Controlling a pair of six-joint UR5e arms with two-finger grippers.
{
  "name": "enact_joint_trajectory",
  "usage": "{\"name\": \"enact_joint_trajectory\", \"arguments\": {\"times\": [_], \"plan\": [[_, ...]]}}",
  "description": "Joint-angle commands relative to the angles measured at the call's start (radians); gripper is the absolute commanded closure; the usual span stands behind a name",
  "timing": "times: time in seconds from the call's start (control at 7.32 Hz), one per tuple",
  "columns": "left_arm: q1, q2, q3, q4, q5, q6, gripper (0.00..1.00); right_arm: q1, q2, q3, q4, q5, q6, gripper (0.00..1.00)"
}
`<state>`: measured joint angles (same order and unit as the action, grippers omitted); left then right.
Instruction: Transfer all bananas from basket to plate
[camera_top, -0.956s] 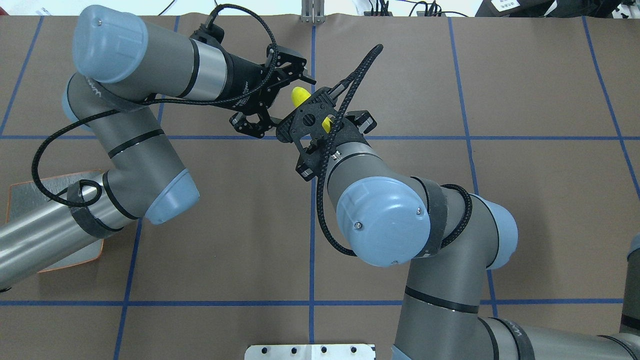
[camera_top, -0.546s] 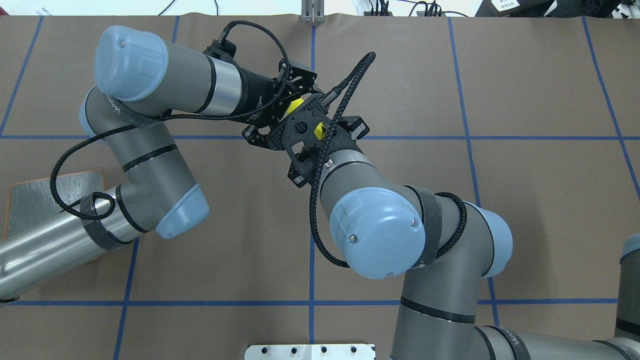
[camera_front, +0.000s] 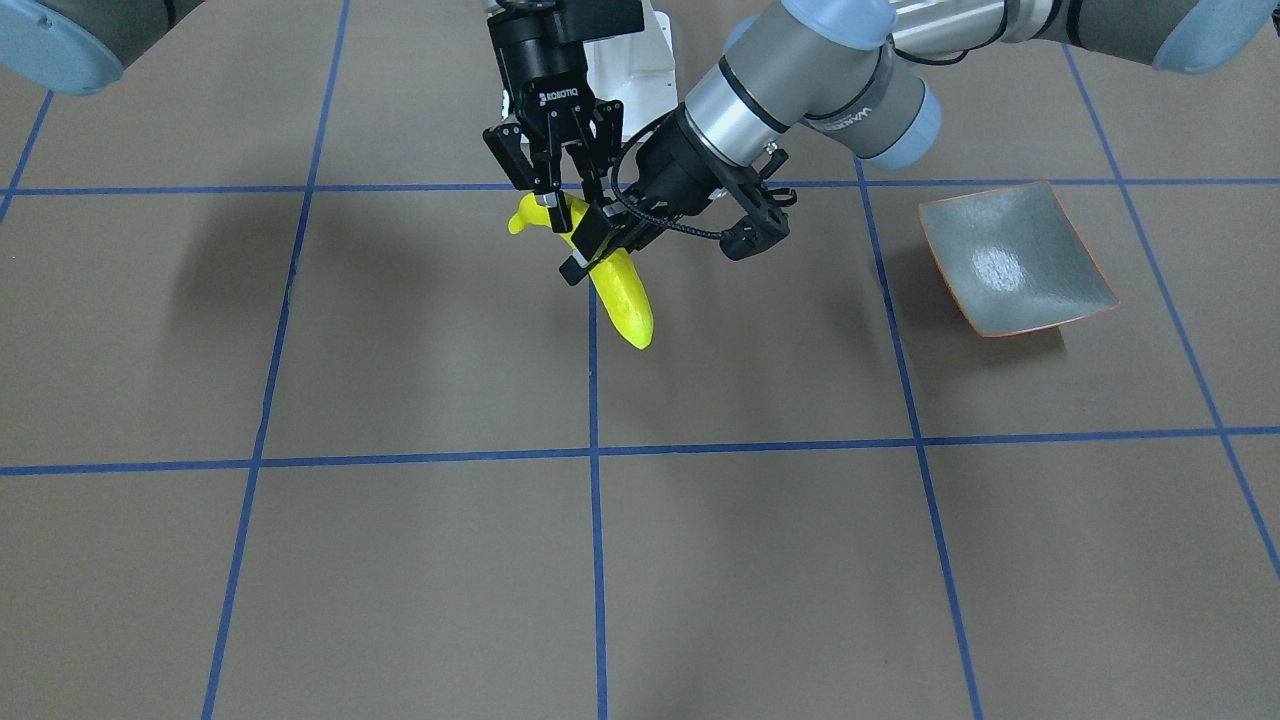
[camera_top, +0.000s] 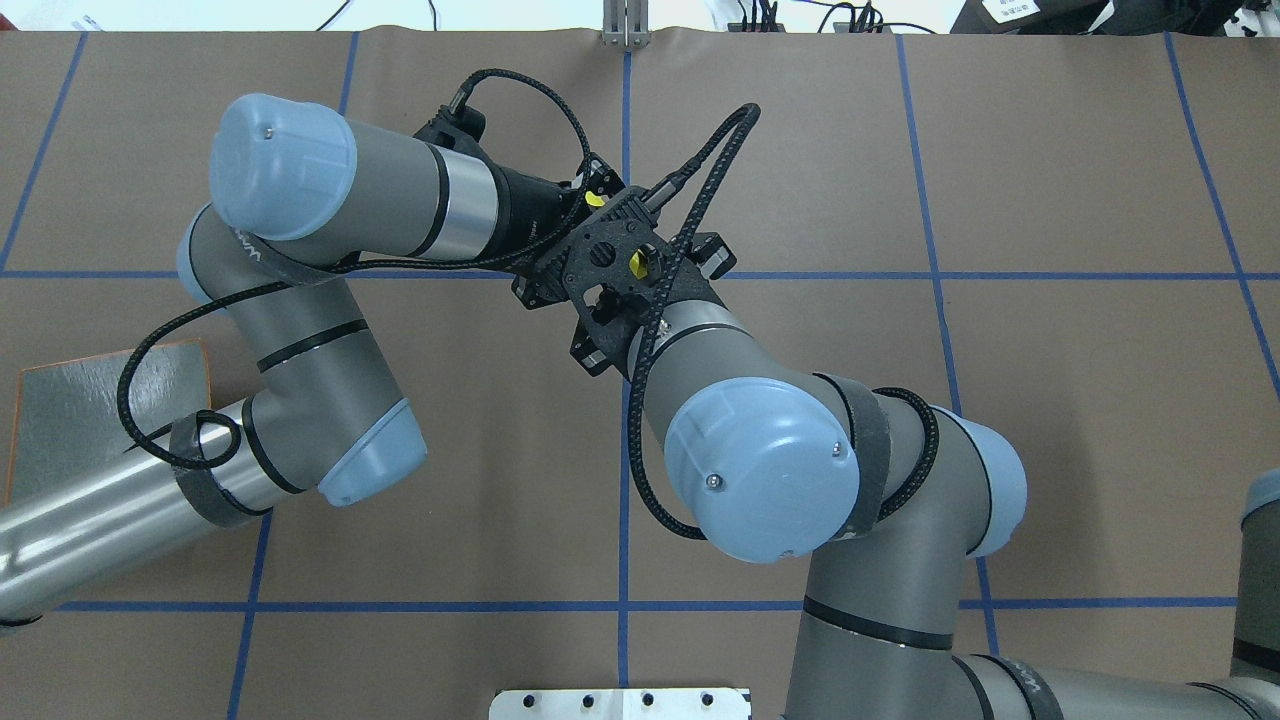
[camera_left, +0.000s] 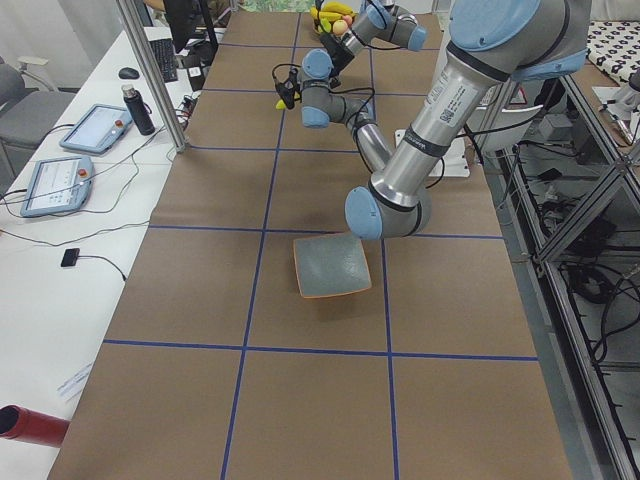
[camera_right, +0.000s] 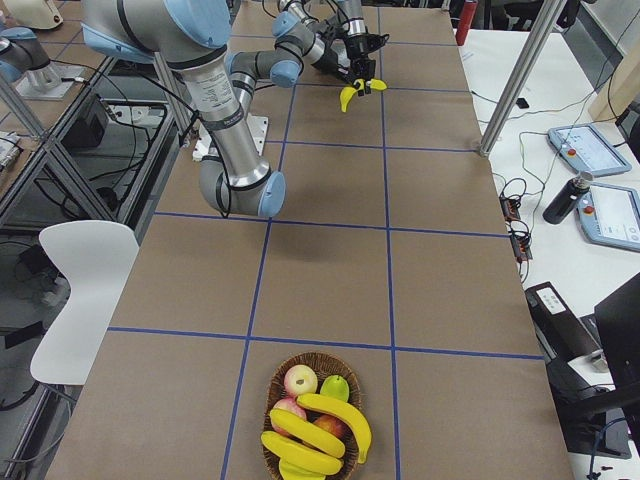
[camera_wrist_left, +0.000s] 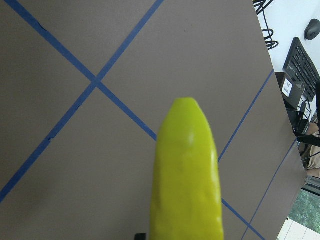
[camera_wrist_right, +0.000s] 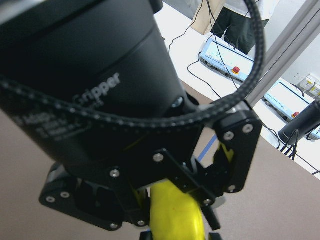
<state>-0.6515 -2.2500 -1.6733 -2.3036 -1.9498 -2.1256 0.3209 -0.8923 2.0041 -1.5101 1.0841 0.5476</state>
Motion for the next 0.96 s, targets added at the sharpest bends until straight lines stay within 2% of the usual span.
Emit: {"name": "enact_joint_trajectory", "arguments": {"times": [0.0,0.14,0.27,0.41,0.55,0.82], "plan": [[-0.002,0.004,-0.014,0.000,0.000,0.001,1.00,0.000,-0.020,-0.001,0.057,0.005,0.015,0.00],[-0.007,0.004,-0.017,0.000,0.000,0.001,1.00,0.009,-0.034,0.024,0.064,0.026,0.027,0.00],[-0.017,0.012,-0.019,0.001,0.000,0.003,1.00,0.044,-0.059,0.041,0.064,0.102,0.034,0.00],[-0.036,0.062,-0.046,0.001,-0.001,0.006,1.00,0.114,-0.075,0.042,0.064,0.220,0.076,0.00],[-0.049,0.134,-0.102,0.003,-0.009,0.062,1.00,0.186,-0.103,0.042,0.062,0.331,0.090,0.00],[-0.097,0.348,-0.260,0.001,-0.099,0.114,1.00,0.321,-0.166,0.033,0.047,0.492,0.077,0.00]]}}
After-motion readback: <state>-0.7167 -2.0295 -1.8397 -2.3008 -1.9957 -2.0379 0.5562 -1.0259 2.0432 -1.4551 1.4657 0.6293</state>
